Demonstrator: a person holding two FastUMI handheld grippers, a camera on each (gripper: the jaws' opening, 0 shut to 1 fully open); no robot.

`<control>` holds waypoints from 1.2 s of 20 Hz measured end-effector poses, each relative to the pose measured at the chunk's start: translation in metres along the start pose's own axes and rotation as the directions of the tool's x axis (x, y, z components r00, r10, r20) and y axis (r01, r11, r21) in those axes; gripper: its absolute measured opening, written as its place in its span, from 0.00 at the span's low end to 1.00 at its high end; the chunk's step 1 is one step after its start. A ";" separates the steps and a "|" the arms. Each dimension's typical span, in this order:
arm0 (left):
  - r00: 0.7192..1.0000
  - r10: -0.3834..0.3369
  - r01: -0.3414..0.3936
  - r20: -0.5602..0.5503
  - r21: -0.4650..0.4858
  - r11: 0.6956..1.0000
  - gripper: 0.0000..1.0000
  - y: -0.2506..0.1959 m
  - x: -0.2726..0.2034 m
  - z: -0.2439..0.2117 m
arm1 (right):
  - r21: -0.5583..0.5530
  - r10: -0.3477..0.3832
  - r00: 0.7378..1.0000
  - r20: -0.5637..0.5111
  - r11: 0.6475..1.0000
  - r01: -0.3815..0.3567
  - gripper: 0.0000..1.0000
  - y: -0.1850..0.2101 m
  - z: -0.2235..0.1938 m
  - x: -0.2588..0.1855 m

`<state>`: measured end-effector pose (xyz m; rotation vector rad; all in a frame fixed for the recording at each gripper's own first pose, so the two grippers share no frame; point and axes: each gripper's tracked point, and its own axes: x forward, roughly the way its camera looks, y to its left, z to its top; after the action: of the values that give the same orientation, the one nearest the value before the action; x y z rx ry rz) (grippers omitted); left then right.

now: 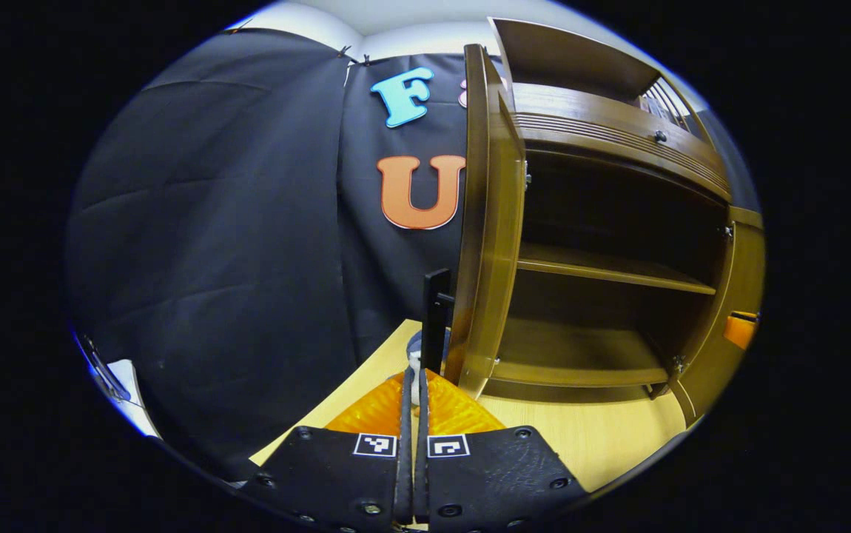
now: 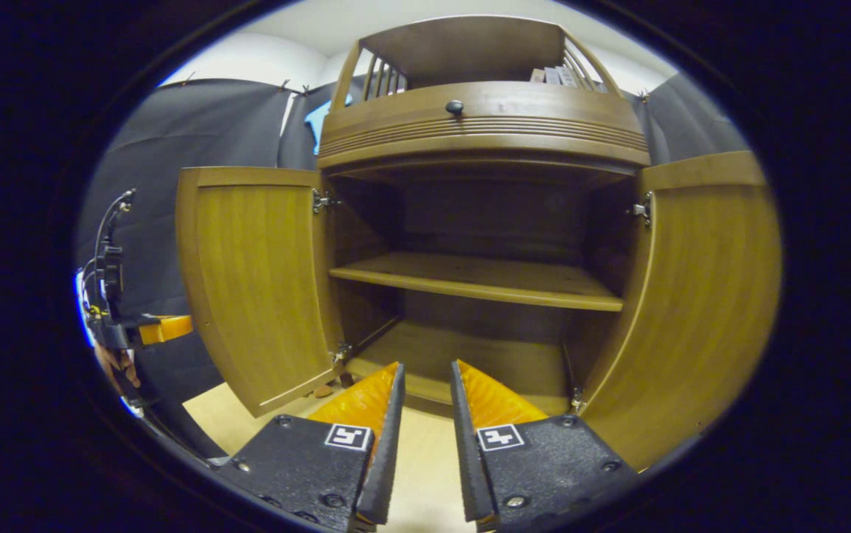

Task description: Open the right door of the double-door shoe cabinet with the right hand, and open the left door with the left hand.

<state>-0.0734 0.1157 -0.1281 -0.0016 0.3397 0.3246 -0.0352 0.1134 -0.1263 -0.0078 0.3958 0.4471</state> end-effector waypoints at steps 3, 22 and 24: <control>0.996 0.042 -0.044 0.073 0.032 0.999 0.01 -0.006 -0.016 0.017 | 0.026 -0.048 0.999 0.021 0.999 0.047 0.51 -0.017 0.008 -0.005; 0.927 -0.300 0.299 0.226 0.040 0.953 0.83 -0.187 -0.050 0.081 | 0.095 -0.199 0.966 0.164 0.978 0.186 1.00 -0.076 0.053 -0.054; 0.924 -0.304 0.304 0.232 0.037 0.952 0.95 -0.191 -0.051 0.084 | 0.097 -0.203 0.964 0.169 0.977 0.189 1.00 -0.077 0.055 -0.057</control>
<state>-0.0314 -0.0771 -0.0420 -0.0156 0.0995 0.0138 -0.0297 0.0252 -0.0597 0.0705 0.2332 0.2329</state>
